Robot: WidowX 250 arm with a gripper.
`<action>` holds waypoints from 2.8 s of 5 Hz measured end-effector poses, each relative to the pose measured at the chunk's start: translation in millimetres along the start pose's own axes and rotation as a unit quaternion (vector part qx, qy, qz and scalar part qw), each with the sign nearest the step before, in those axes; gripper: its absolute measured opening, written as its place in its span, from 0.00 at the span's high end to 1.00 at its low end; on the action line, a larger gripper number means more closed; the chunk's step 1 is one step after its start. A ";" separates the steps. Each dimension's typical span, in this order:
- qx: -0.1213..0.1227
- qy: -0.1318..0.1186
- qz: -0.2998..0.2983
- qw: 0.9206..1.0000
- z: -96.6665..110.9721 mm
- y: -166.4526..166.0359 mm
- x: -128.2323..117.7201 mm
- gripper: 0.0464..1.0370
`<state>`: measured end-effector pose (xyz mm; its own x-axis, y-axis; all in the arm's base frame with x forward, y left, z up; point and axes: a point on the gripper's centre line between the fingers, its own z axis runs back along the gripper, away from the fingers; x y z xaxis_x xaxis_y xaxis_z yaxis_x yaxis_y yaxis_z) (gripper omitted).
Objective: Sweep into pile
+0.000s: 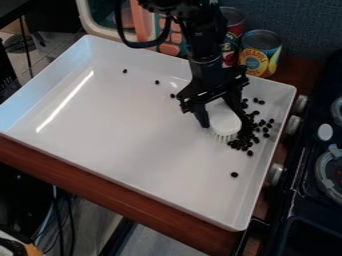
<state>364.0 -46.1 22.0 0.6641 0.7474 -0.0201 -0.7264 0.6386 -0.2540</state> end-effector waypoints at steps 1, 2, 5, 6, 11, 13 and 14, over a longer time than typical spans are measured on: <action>-0.005 0.006 0.014 1.000 0.4 -5.4 -1.6 0.29; -0.011 0.018 0.017 1.000 4.2 -8.4 -7.4 0.29; -0.084 -0.008 0.040 0.996 104.2 2.1 -35.5 0.29; -0.041 -0.038 0.119 0.991 99.2 26.3 -51.0 0.29; 0.038 -0.072 0.226 0.971 37.5 81.2 -75.2 0.29; 0.039 -0.057 0.252 0.965 22.0 74.6 -90.9 0.29; 0.033 -0.060 0.258 0.964 19.5 67.3 -97.5 0.29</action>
<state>246.9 -72.4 25.7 0.1893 0.9818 -0.0148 -0.9667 0.1837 -0.1779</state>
